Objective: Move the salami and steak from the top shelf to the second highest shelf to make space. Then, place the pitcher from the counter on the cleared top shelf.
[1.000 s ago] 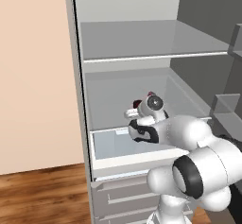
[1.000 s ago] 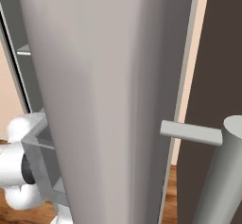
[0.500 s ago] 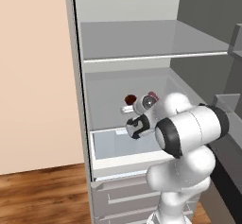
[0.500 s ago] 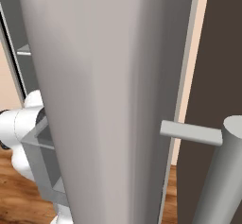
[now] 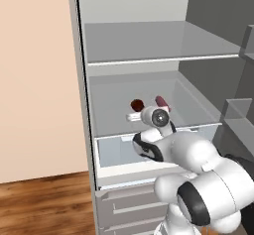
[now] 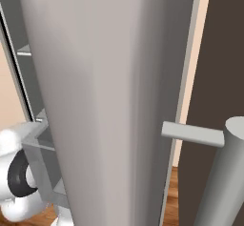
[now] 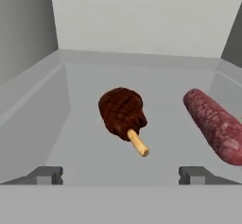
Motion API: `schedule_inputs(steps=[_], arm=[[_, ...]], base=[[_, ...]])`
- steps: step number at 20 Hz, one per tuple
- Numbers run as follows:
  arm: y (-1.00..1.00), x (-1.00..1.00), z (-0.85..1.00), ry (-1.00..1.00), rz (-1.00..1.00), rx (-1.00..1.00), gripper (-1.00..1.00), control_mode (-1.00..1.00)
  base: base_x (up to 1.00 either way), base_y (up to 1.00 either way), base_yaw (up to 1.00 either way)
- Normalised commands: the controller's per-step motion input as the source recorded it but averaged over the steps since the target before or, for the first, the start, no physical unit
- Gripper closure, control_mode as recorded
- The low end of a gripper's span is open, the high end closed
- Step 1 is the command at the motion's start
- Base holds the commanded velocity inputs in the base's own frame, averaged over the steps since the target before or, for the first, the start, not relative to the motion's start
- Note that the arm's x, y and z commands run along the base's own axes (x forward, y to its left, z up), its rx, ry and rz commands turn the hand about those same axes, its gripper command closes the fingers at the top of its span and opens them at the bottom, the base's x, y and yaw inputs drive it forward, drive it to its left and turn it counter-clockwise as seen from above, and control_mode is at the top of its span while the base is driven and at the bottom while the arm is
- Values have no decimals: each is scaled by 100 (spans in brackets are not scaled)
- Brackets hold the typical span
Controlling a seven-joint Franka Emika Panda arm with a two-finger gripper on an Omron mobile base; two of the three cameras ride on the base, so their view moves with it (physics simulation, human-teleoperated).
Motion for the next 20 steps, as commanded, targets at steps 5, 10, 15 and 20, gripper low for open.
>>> schedule_inputs(steps=[5,10,15,20], arm=[[0,-80,100,18,-1,7,-100,-100],[-2,-85,98,28,-6,11,-100,-100],[0,-81,17,19,-5,0,-100,-100],[-13,-84,0,11,-4,-1,-100,-100]], base=[[0,0,0],[0,0,0],[0,0,0],[0,0,0]])
